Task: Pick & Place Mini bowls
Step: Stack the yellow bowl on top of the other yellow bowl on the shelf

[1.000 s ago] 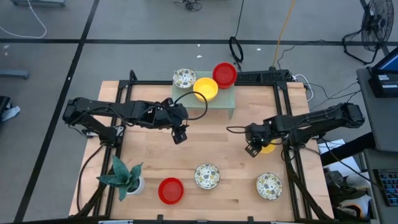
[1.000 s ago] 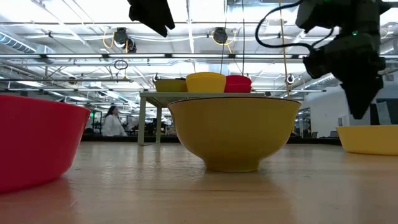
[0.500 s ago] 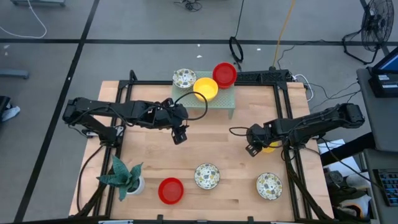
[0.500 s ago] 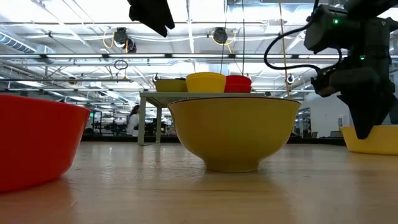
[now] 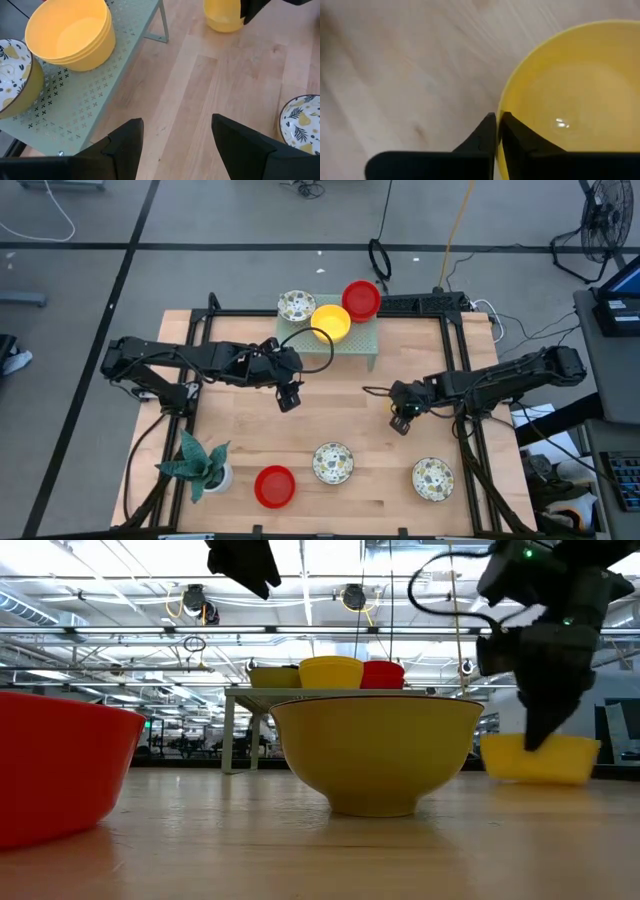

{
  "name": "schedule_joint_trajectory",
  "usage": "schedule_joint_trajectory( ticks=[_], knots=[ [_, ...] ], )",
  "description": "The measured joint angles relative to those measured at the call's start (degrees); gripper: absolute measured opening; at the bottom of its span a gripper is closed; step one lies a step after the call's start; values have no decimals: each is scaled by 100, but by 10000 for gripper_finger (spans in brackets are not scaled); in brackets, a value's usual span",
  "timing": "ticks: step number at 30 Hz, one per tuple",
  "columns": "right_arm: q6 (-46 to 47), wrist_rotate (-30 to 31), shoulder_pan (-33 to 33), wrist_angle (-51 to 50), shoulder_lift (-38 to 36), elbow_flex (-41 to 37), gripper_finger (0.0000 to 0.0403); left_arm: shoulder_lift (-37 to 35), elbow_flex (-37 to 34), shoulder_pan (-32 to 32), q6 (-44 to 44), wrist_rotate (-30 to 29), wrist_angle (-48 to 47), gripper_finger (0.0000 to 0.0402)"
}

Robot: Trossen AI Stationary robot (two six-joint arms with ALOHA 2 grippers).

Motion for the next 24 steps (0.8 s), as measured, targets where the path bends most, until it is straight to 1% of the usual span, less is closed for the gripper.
schedule_joint_trajectory(
  ticks=[3, 10, 12, 16, 22, 24],
  knots=[
    [-347, -7, 0, 555, 0, 0, 11, 0, 0, 0, -2, -1, -1, 239],
    [-1287, -41, -71, 2373, 4, 2, 1, 0, 0, 0, -4, -2, 1, 239],
    [-1563, -40, -143, 2677, 4, 75, 1, 0, 0, -2, -4, 10, 1, 239],
    [-2200, 26, -308, 2823, 4, 459, 1, 0, 0, -2, -30, 239, 61, 239],
    [-3245, 521, -530, 2866, 4, 1099, 0, 0, 0, -2, -185, 295, 68, 239],
    [-3509, 598, -650, 2848, 4, 1282, 0, 0, 0, -2, -184, 295, 69, 239]
  ],
)
